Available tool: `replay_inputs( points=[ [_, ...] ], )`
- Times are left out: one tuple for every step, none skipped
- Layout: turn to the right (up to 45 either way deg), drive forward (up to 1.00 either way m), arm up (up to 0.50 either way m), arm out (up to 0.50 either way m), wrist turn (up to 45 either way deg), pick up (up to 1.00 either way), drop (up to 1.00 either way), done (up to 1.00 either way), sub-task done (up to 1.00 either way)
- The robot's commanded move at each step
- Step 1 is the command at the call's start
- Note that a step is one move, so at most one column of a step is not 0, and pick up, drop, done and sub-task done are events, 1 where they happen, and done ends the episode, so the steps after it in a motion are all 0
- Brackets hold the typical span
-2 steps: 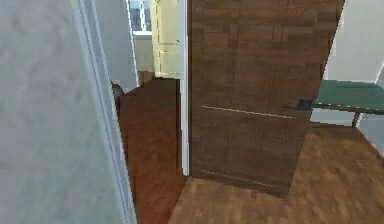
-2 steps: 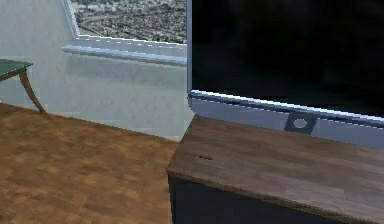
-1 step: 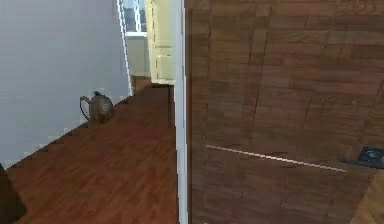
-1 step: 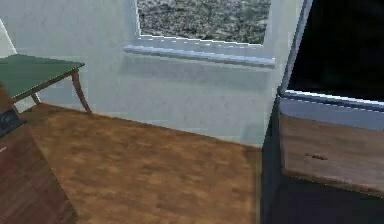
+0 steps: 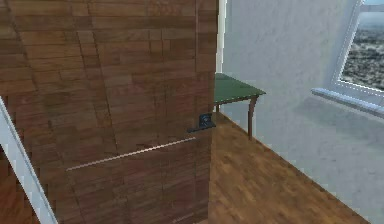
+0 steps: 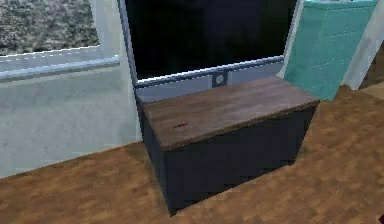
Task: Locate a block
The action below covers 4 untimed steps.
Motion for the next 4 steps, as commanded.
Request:
replay_inputs(
  points=[
    [0.0, 0.35, 0.0, 0.0, 0.0, 0.0, 0.0, 0.0, 0.0],
    [-45.0, 0.0, 0.0, 0.0, 0.0, 0.0, 0.0, 0.0, 0.0],
    [-42.0, 0.0, 0.0, 0.0, 0.0, 0.0, 0.0, 0.0, 0.0],
    [0.0, 0.25, 0.0, 0.0, 0.0, 0.0, 0.0, 0.0, 0.0]
  ],
)
